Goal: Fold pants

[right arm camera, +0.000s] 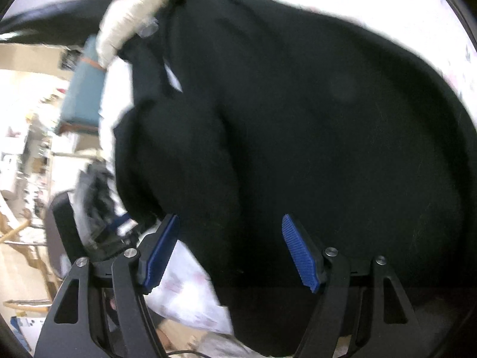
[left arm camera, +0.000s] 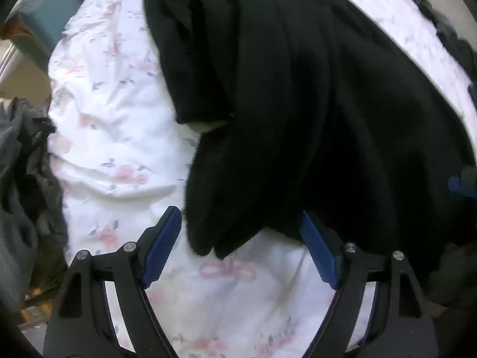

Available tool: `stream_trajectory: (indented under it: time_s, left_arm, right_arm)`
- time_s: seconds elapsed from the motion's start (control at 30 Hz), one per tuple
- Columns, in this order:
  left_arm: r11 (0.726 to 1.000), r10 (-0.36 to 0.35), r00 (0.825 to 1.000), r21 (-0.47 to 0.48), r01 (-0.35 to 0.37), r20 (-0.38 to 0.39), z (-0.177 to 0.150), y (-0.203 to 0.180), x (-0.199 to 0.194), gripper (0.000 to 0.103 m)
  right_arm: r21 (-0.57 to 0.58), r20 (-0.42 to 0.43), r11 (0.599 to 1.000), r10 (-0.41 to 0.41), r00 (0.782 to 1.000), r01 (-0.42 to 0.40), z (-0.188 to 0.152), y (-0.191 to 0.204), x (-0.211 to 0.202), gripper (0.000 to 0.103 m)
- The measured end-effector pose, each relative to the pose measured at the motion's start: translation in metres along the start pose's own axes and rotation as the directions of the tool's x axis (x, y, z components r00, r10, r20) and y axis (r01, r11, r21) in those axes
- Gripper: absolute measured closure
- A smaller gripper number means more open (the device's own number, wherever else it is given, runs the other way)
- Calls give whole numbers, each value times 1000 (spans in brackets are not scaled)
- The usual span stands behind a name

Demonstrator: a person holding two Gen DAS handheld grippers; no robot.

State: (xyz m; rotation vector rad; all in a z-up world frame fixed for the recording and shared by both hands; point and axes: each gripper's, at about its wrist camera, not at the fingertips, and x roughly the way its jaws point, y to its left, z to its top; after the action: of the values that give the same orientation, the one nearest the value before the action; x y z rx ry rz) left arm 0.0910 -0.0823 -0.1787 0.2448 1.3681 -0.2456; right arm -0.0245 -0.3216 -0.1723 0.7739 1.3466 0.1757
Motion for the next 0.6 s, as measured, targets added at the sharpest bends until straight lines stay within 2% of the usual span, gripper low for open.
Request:
stream_trajectory:
  time_s: [0.03,0.07,0.1,0.13,0.17,0.2,0.27,0.3,0.4,0.5,0.6]
  left_arm:
    - [1000,20,1000,22,-20,17,1,-4,3,28]
    - [999,31,999,36,-32,29,3,-8,3,44]
    - [998,26,999,54,-27,34,6,-12,2,64]
    - [997,17,999,77,-21,45,9,-16,-3,70]
    - [995,29,997,93,-35,66,11,-18,-9,72]
    - [993,55,994,101,-64,96,12,-19,-17,77]
    - [994,55,991,90,-66,122,8,-13,-35,93]
    - [996,44,992,74,-54,122,6,-8,-43,94]
    - [999,-35,987,-14,38,156,-15,20,-84,96]
    - [987,-122,975,-83,139,188,-51,49,-130,97]
    - [962,-187,959,-156,223,215,-96,78,-173,98]
  right_arm:
    - [6,-37,1000,-2,999,2,-3,-1,10,29]
    - [9,-75,1000,14,997,-13,-6,-1,20,30]
    - [0,-107,999,35,994,-35,-10,1,29,34]
    - [-30,-123,998,42,991,-46,-14,7,34,39]
    - [-74,-128,996,41,991,-50,-18,15,38,53]
    - [-125,-130,990,46,990,-62,-23,24,42,74]
    - [-160,-127,985,38,991,-58,-29,33,43,99]
    - [-177,-104,983,34,994,-52,-32,38,37,99]
    - [-215,-33,971,102,994,-107,-40,51,2,100]
    - [-285,-21,944,165,986,-164,-56,67,-34,100]
    - [-334,-31,918,218,975,-216,-73,79,-67,100]
